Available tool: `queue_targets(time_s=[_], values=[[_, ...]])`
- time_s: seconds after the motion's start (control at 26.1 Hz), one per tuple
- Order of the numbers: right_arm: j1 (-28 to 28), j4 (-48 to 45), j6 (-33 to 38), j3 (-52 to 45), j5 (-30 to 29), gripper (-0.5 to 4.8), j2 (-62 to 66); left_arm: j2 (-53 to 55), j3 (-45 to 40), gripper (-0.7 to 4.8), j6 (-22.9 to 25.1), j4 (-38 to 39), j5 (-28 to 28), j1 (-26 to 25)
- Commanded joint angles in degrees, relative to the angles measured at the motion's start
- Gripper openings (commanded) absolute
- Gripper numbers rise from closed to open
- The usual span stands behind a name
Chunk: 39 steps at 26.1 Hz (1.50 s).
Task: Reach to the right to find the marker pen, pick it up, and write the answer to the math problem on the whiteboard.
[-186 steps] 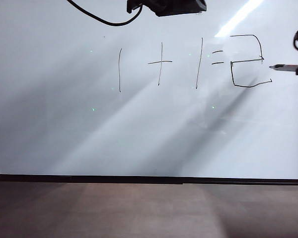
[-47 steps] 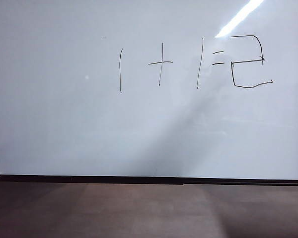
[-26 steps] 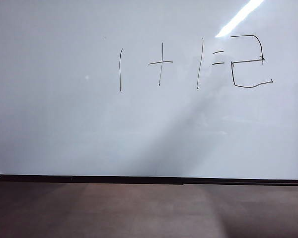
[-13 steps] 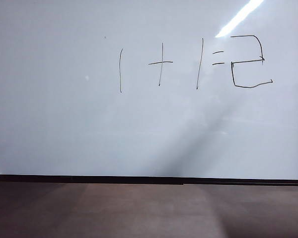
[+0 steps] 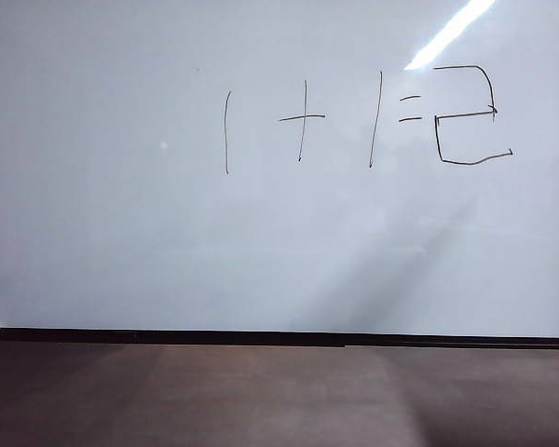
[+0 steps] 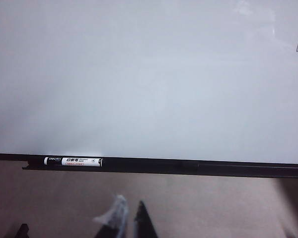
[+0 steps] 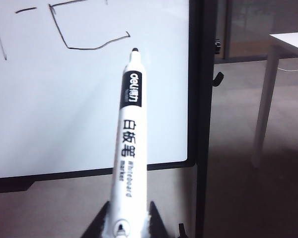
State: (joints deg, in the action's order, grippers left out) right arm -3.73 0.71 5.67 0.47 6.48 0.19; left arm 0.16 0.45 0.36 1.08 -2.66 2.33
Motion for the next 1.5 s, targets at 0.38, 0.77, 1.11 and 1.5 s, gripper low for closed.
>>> queue_targets(time_s=[0.38,0.77,1.11,1.5], values=[[3.48,-1.01,-0.17,-0.26,-5.18,-0.05,-0.04,0.07,0.04,0.27,-0.17,-0.74,-0.07,0.07],[4.68,-1.05,-3.74,-0.26,-5.33,-0.05,-0.04,0.07,0.04,0.27,-0.17,-0.72,-0.07,0.07],[4.66,-0.96,-5.95,-0.26,-5.14,-0.05,-0.04,0.07,0.04,0.27,-0.17,-0.72,-0.07,0.07],[4.68,-0.94,-5.95,-0.26,-5.14,-0.05,-0.04,0.07,0.04,0.27,-0.17,-0.72,-0.07,0.07]])
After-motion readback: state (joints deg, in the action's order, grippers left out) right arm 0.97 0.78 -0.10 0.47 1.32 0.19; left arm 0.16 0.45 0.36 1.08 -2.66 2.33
